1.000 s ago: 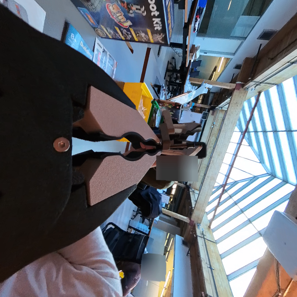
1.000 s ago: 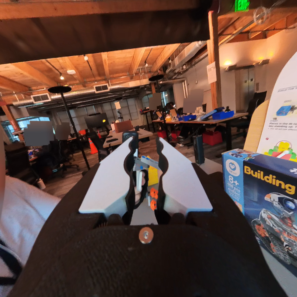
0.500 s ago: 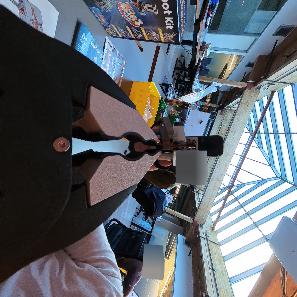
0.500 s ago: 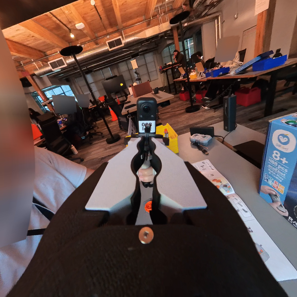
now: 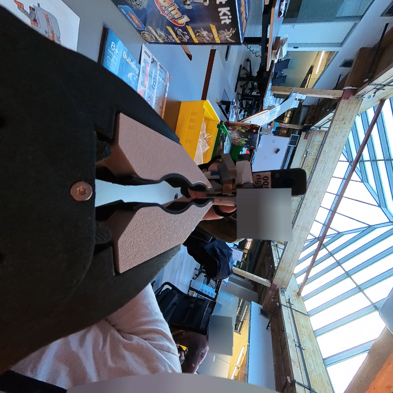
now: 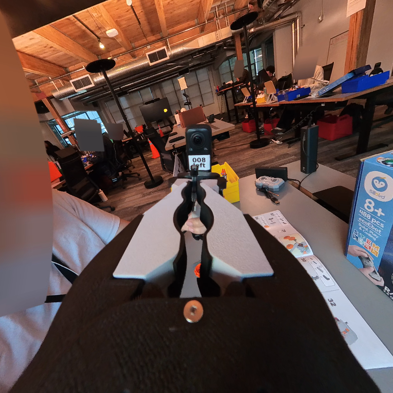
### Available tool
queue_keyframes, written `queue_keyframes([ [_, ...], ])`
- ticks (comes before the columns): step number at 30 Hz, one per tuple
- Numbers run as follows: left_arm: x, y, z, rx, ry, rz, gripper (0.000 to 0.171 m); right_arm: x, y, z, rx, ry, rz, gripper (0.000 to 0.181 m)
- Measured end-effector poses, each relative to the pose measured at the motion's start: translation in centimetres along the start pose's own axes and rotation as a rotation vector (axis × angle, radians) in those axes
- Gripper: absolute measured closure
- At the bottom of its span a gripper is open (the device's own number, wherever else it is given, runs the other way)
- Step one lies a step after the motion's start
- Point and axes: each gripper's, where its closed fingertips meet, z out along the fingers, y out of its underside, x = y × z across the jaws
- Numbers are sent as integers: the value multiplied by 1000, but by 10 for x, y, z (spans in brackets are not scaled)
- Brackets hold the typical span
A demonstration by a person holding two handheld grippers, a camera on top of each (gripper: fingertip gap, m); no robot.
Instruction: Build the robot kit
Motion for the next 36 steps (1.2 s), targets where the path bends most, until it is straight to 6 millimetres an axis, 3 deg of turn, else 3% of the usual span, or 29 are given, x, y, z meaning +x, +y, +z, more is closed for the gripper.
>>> queue_keyframes([
  [6,0,2,0,-11,-2,9,171,-2,4,1,-26,-11,-7,179],
  [17,-2,-2,-2,19,-14,10,162,-1,6,3,-37,-13,-6,179],
  [20,-2,0,-2,3,-15,23,170,-2,7,5,-40,-22,-1,179],
  [27,-2,-1,-4,-23,-55,59,171,-2,6,7,-26,-24,-11,179],
  [31,1,-9,-4,25,-69,77,170,-6,-6,9,43,-10,-104,176],
  [33,2,-9,-3,33,-74,90,171,-7,-16,7,103,-2,-95,161],
  [36,4,-8,-3,35,-93,128,171,-13,-21,7,134,-23,-62,160],
])
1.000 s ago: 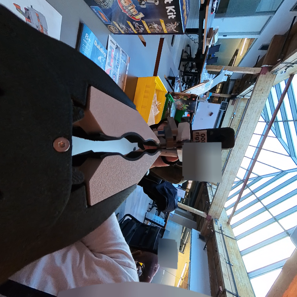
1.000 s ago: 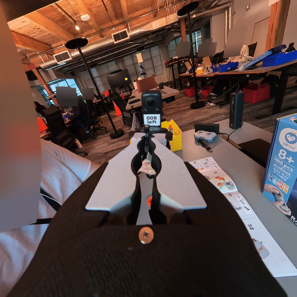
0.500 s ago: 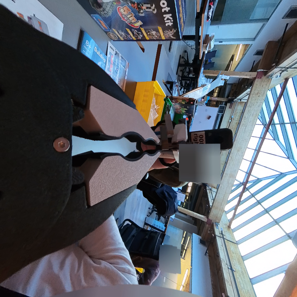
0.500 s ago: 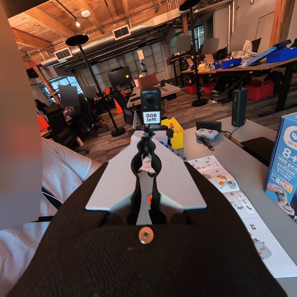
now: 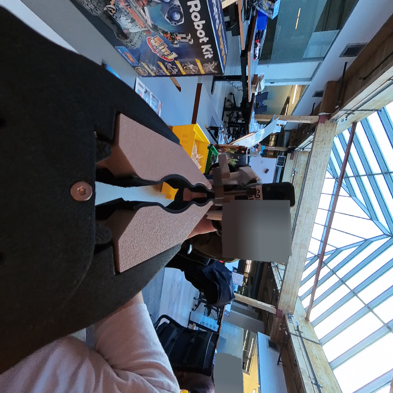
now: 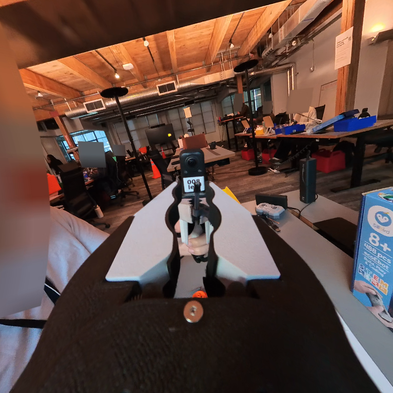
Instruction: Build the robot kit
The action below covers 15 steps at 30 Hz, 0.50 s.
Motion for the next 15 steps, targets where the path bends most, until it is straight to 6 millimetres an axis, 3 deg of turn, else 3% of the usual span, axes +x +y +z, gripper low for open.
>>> queue_keyframes([
  [4,5,-3,0,17,2,33,170,-1,1,4,-10,30,-14,175],
  [15,9,-2,1,8,16,42,170,-5,2,5,-14,28,-20,177],
])
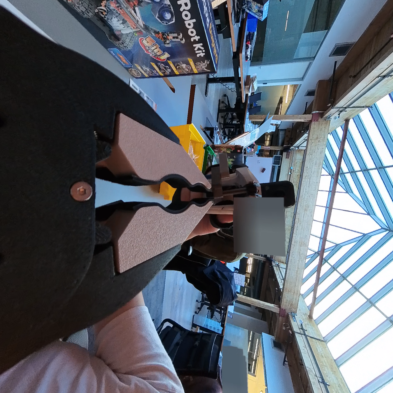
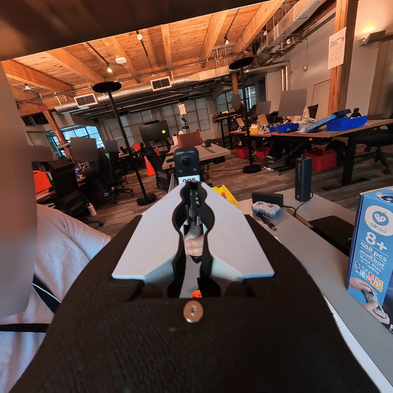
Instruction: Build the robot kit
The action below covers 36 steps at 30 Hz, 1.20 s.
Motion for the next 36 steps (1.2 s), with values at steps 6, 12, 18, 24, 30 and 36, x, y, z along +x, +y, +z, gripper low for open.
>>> queue_keyframes([
  [6,-5,5,-1,-43,-57,52,170,1,4,2,-11,-8,-7,176],
  [12,-7,5,-2,-58,-80,92,171,-1,4,3,-5,-13,-29,175],
  [18,-9,9,0,-71,-82,33,171,7,7,1,-33,56,-88,177],
  [24,-4,12,1,-100,-63,44,171,6,13,5,-45,22,-47,177],
  [30,-5,9,-3,-103,-64,45,171,5,8,0,-38,22,-53,177],
  [36,-8,9,-5,-134,-103,87,171,7,9,-4,-46,17,-20,177],
])
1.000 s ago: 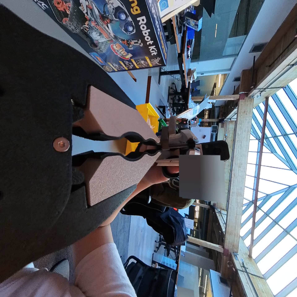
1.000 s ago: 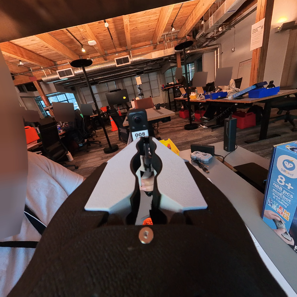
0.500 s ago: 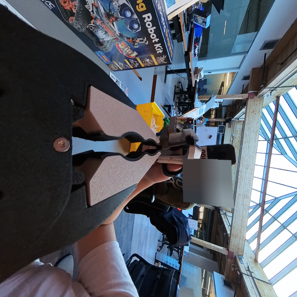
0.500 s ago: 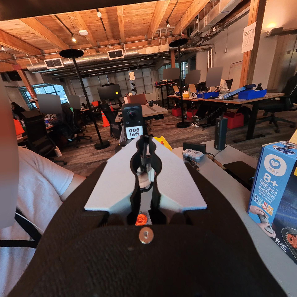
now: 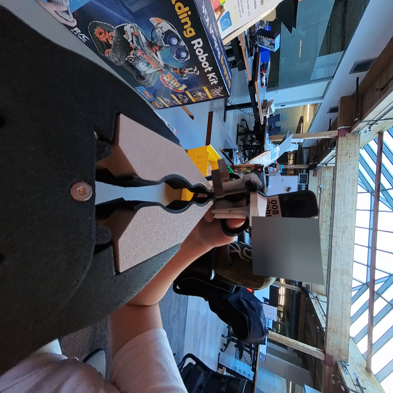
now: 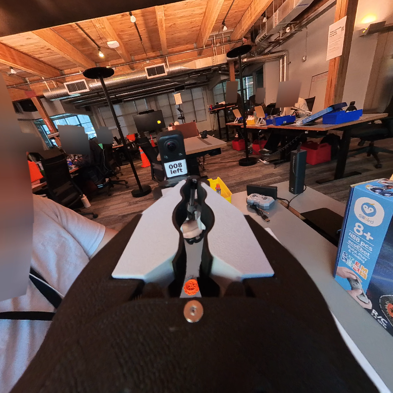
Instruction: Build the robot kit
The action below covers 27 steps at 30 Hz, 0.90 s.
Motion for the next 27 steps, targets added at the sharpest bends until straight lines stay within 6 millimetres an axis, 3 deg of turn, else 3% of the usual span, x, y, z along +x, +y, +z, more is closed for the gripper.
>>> queue_keyframes([
  [15,-5,-2,-4,-7,-48,1,171,2,0,2,33,-15,11,177],
  [22,2,-9,-4,20,-20,16,171,-8,-9,3,106,-78,-33,176],
  [27,3,-14,-10,39,8,-18,171,-10,-19,1,175,-68,-121,159],
])
